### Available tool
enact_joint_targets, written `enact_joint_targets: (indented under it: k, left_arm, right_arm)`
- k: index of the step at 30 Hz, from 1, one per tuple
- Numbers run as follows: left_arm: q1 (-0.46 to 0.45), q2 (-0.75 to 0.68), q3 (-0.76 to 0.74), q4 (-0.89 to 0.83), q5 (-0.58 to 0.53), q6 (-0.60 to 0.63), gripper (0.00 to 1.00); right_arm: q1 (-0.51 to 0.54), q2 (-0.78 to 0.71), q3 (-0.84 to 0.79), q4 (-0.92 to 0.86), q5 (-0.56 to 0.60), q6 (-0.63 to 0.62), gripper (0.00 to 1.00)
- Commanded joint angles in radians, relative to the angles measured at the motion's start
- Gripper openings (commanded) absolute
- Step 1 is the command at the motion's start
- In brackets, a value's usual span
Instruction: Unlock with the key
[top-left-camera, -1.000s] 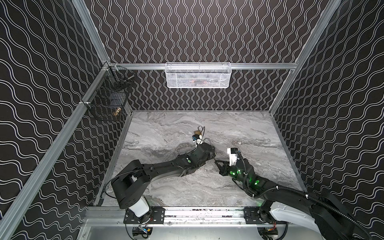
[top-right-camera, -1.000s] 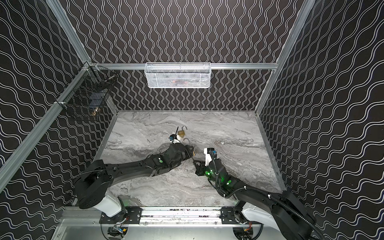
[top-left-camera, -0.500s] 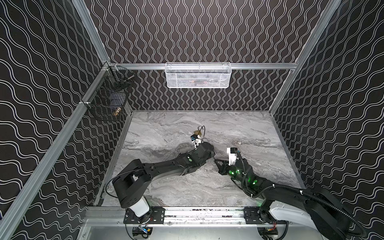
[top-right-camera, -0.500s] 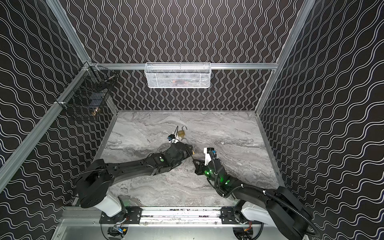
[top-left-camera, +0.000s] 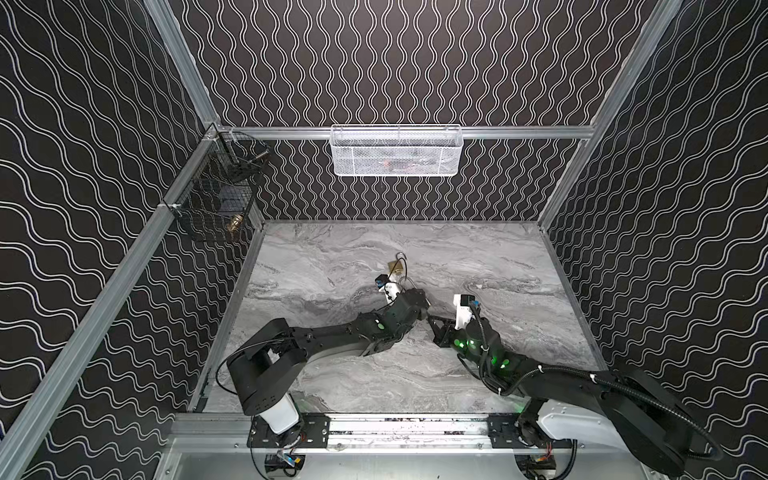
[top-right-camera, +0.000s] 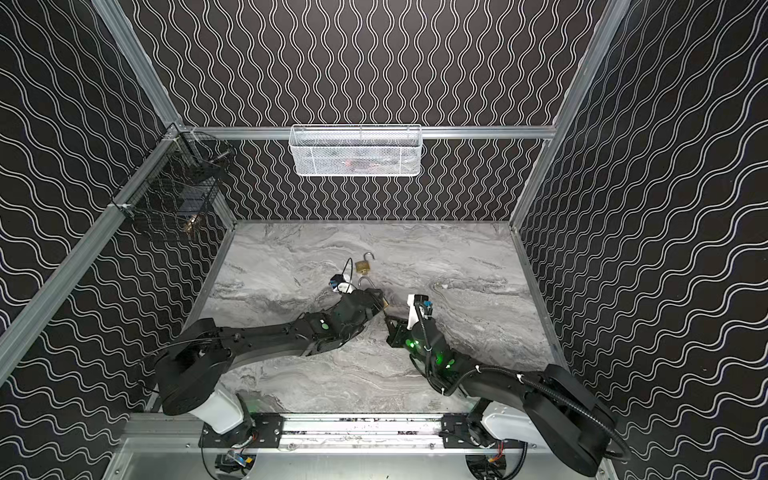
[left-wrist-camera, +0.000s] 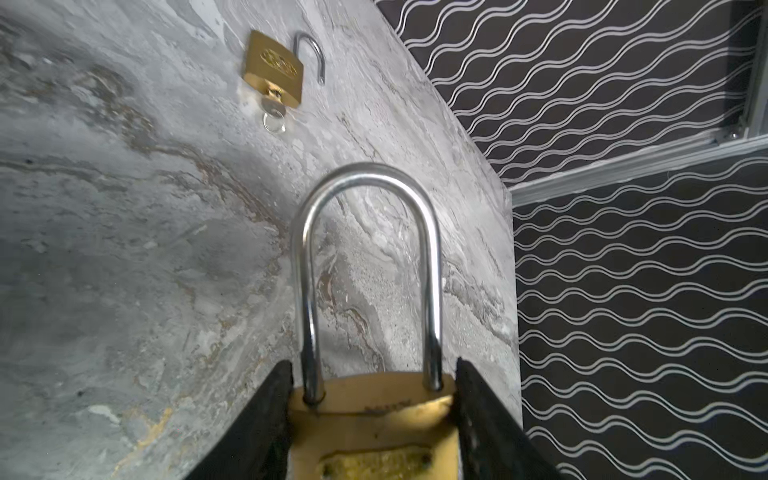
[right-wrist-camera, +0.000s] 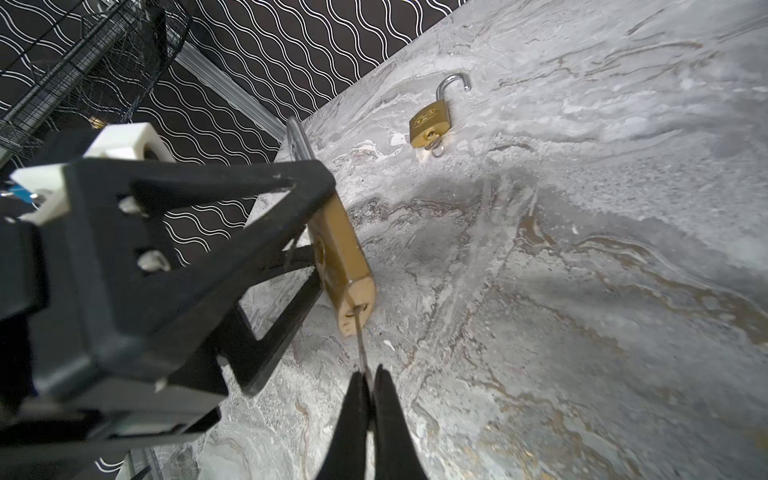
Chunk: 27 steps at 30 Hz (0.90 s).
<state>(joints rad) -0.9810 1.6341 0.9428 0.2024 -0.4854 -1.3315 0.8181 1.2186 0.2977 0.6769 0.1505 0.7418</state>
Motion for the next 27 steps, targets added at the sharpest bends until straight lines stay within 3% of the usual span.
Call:
enact_joint_targets:
  k: [1,15,27]
  left_arm:
    - [-0.002,0.006,0.008,0.075,0.035,0.0,0.35]
    - [-0.017,-0.003,-0.077,0.237,0.122,0.156,0.31]
    - [-0.068,0.023,-0.085,0.325,0.035,0.16,0.25]
  right_arm:
    - [0.004,0.031,0.015,0.133,-0.008,0.013,0.0]
    - [0.004,0.015,0.029,0.138,-0.018,-0.031,0.0]
    - [0.006,-0.014,0.066,0.02,0.159,0.036,0.0]
